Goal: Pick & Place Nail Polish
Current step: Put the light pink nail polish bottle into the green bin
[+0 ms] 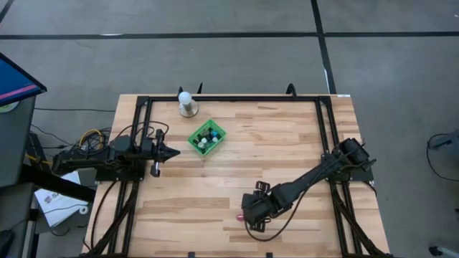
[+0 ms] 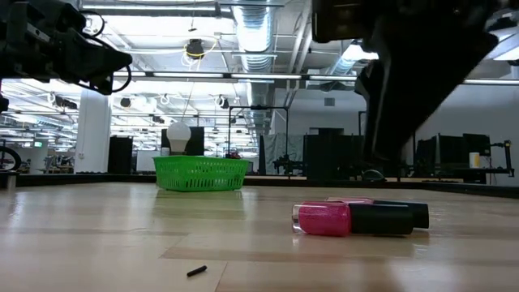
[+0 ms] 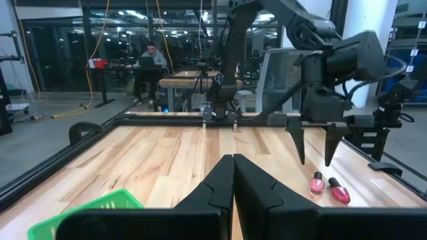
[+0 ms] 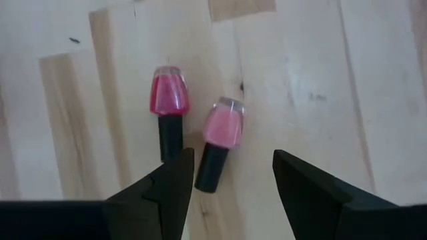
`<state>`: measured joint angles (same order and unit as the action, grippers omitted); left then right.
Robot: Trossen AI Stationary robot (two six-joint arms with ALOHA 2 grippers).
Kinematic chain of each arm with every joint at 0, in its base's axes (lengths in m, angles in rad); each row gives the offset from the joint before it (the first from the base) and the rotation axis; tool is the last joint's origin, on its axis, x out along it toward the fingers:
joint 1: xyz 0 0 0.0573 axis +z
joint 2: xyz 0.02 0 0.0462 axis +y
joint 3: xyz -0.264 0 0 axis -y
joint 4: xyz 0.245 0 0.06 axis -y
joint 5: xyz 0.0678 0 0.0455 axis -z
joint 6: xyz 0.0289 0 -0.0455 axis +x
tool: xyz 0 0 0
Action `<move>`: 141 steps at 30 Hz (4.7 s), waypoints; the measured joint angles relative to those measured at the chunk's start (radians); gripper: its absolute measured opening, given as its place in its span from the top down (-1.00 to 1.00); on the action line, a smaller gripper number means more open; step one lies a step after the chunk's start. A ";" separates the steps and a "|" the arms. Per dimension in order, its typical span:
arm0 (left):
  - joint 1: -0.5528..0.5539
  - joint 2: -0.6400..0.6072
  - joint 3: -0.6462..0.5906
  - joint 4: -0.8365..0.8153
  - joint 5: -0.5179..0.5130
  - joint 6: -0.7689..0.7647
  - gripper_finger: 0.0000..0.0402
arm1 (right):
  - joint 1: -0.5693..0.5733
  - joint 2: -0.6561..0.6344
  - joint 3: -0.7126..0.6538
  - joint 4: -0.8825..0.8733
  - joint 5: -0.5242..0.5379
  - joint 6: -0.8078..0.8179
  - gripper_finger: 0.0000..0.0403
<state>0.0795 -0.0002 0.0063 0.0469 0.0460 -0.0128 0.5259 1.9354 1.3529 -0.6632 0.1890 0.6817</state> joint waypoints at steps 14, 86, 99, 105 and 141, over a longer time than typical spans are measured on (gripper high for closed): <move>0.000 0.000 0.000 -0.001 0.001 0.000 0.99 | 0.004 0.000 -0.030 0.021 0.022 0.003 0.03; 0.000 0.000 0.000 -0.002 0.000 0.000 0.99 | -0.018 -0.003 -0.211 0.223 -0.056 -0.125 0.80; 0.000 0.000 0.000 -0.002 0.000 0.000 0.99 | -0.031 -0.007 -0.200 0.220 -0.069 -0.064 0.80; 0.000 0.000 0.000 -0.002 0.000 0.000 0.99 | -0.080 -0.061 -0.195 0.223 -0.076 -0.127 0.80; 0.000 0.000 0.000 -0.002 0.000 0.000 0.99 | -0.681 -0.008 0.167 0.433 0.020 -0.375 0.79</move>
<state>0.0795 -0.0002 0.0063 0.0448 0.0456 -0.0128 -0.1554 1.9272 1.5198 -0.2300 0.2089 0.3069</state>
